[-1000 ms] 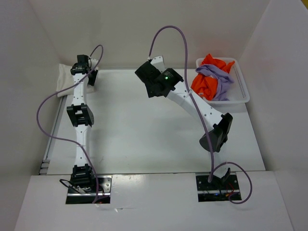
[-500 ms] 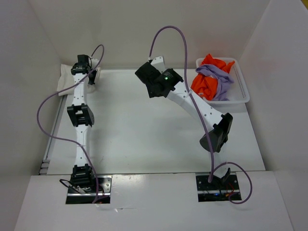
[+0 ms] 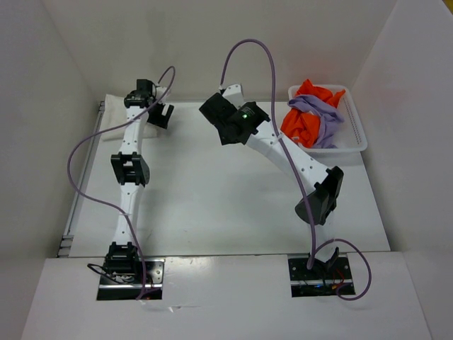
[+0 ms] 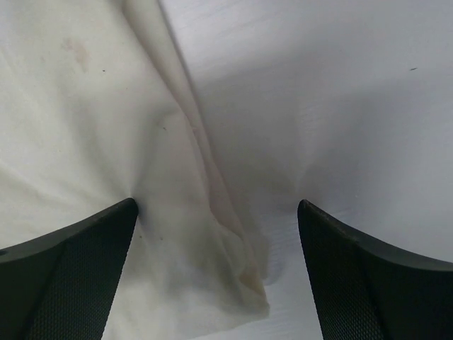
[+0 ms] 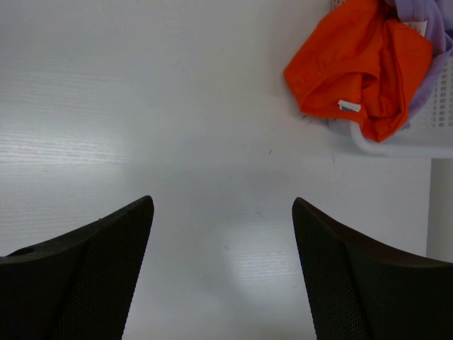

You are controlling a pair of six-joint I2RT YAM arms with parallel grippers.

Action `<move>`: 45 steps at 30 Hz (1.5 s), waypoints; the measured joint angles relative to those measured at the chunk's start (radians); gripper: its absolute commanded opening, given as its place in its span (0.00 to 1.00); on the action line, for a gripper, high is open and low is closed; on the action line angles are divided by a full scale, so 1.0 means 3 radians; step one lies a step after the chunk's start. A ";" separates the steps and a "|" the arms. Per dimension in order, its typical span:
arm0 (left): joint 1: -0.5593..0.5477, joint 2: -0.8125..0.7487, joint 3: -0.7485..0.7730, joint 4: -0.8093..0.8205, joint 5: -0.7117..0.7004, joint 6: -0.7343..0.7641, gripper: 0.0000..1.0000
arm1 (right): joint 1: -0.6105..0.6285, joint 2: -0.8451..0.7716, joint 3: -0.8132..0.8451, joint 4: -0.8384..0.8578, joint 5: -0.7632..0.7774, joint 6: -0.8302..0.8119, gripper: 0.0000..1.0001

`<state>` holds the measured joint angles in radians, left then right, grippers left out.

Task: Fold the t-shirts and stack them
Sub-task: Put the neatly folded tshirt into the corner of the board with the left arm

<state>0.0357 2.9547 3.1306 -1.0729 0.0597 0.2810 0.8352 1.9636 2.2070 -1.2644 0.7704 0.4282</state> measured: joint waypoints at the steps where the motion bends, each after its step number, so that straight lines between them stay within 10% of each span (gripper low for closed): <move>1: -0.0004 -0.0006 -0.0001 -0.0009 0.0008 -0.0006 1.00 | 0.0000 -0.0004 -0.0019 0.0000 0.0004 0.0000 0.84; 19: 0.0979 -0.0381 -0.0025 0.0964 -0.0352 -0.0243 1.00 | 0.0020 0.0031 0.0042 -0.0038 0.0022 -0.0014 0.84; 45: 0.0985 0.0150 -0.0025 0.1161 -0.1221 0.0100 1.00 | -0.0369 -0.0198 0.0037 -0.0052 0.0290 0.0008 0.91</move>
<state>0.3313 2.9997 3.1229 -0.7246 -0.3065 0.3111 0.7246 1.9041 2.2181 -1.2800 0.8574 0.4305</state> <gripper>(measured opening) 1.000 0.900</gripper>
